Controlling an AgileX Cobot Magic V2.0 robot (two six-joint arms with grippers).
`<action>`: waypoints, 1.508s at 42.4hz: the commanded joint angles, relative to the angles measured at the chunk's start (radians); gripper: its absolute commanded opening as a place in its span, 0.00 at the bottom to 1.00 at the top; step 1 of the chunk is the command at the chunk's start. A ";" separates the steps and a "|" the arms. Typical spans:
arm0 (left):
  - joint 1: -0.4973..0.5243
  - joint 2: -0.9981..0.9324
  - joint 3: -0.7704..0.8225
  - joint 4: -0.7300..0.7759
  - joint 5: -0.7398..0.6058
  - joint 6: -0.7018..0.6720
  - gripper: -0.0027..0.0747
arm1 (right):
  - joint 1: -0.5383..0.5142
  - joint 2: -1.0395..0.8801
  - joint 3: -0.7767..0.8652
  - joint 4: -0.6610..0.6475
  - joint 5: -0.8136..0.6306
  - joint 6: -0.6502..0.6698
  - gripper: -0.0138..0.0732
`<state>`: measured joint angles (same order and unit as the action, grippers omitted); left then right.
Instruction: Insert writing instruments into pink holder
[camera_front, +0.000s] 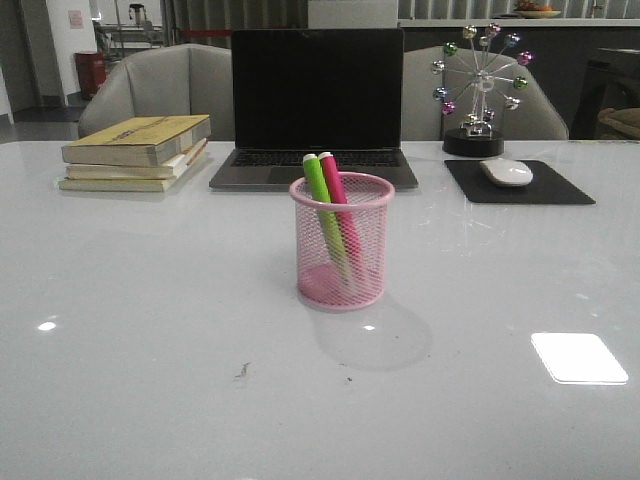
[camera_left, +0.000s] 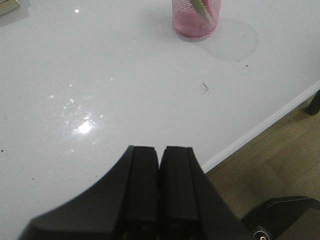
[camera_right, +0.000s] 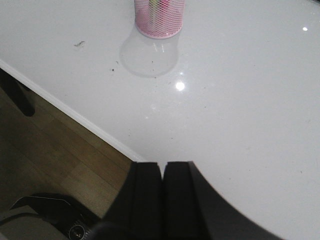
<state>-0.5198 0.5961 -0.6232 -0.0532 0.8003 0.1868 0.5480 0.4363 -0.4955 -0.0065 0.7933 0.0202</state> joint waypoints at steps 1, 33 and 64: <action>0.002 0.000 -0.025 -0.006 -0.075 -0.014 0.15 | 0.000 0.005 -0.027 -0.013 -0.062 -0.002 0.22; 0.372 -0.482 0.420 0.008 -0.658 -0.014 0.15 | 0.000 0.005 -0.027 -0.013 -0.061 -0.002 0.22; 0.391 -0.619 0.633 -0.090 -0.875 -0.014 0.15 | 0.000 0.005 -0.027 -0.013 -0.059 -0.002 0.22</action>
<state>-0.1312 -0.0043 0.0054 -0.1312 0.0166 0.1861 0.5480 0.4345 -0.4955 -0.0086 0.7961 0.0202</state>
